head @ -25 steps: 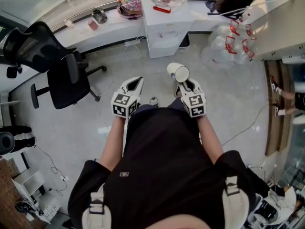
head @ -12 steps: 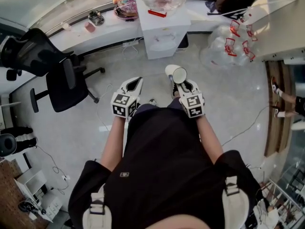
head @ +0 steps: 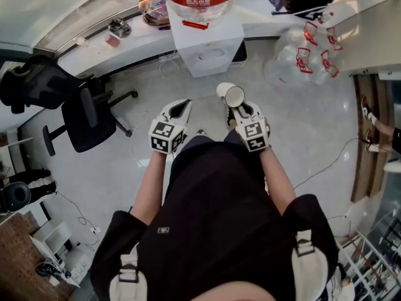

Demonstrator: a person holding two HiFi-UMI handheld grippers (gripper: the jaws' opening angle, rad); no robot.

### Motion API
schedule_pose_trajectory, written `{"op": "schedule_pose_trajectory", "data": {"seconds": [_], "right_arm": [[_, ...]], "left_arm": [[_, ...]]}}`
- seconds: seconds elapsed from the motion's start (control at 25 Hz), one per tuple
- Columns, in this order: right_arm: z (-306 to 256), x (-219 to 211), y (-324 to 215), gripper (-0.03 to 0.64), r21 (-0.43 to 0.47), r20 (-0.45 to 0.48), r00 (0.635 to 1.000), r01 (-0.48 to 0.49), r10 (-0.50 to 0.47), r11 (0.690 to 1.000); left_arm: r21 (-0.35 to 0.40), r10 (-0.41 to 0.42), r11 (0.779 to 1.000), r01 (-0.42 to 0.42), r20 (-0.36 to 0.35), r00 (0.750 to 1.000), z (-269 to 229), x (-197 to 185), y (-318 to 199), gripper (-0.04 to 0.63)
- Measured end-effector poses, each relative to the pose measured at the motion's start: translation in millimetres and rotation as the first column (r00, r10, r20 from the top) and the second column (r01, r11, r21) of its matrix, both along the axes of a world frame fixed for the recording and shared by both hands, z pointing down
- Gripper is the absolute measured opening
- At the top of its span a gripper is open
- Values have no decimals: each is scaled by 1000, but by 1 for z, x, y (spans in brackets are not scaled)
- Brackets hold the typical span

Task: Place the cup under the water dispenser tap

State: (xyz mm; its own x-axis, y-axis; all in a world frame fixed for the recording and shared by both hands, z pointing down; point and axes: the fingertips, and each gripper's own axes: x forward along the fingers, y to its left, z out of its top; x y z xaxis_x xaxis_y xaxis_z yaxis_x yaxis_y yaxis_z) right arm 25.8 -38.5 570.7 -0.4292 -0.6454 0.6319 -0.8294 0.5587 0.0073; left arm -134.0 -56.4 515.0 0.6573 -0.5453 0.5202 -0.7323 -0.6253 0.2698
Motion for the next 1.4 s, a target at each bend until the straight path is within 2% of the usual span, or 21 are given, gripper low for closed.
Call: {"op": "schedule_pose_trajectory", "data": {"seconds": [0.56, 0.96, 1.2, 1.4], "right_arm": [[37, 18, -60, 52, -62, -17, 997, 76, -77, 995], [90, 25, -91, 52, -134, -31, 994, 99, -105, 986], [129, 30, -110, 52, -171, -53, 993, 98, -109, 980], [161, 36, -124, 52, -195, -83, 990, 94, -112, 976]], "left_arm": [[-38, 16, 999, -15, 43, 999, 12, 32, -51, -6], [-104, -15, 994, 23, 80, 997, 30, 25, -58, -6], [-165, -22, 986, 39, 103, 994, 58, 22, -58, -6], [-177, -23, 983, 44, 117, 993, 69, 22, -60, -6]]}}
